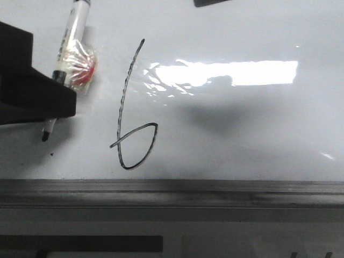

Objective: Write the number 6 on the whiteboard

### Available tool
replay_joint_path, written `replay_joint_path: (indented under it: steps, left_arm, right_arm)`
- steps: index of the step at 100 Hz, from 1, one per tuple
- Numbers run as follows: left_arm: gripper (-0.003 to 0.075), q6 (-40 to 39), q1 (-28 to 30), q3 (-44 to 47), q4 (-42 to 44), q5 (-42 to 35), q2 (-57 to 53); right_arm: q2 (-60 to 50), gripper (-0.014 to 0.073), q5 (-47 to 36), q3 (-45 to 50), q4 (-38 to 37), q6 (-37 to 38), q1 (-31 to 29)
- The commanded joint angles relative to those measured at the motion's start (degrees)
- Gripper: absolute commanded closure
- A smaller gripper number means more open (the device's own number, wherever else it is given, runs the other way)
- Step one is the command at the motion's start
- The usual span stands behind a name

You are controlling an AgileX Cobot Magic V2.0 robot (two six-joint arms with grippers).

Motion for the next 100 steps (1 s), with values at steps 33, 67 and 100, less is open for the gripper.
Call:
replay_joint_path:
  steps: [33,67,100]
  left_arm:
    - [0.0739,-0.5,5.1,-1.7,-2.8,4.0,-0.9]
    - [0.0739,-0.5,5.1,-1.7,-2.8,4.1,-0.9]
    - [0.0521,-0.5,5.1,-1.7,-0.8,4.1,-0.9]
  right_arm:
    - [-0.8,0.0168,-3.3,-1.7,0.1,-0.7,-0.2]
    - [-0.8,0.0168,-2.7,-1.7,0.1,-0.7,-0.2]
    - [-0.8,0.0168,-2.7,-1.7,0.1,-0.7,-0.2]
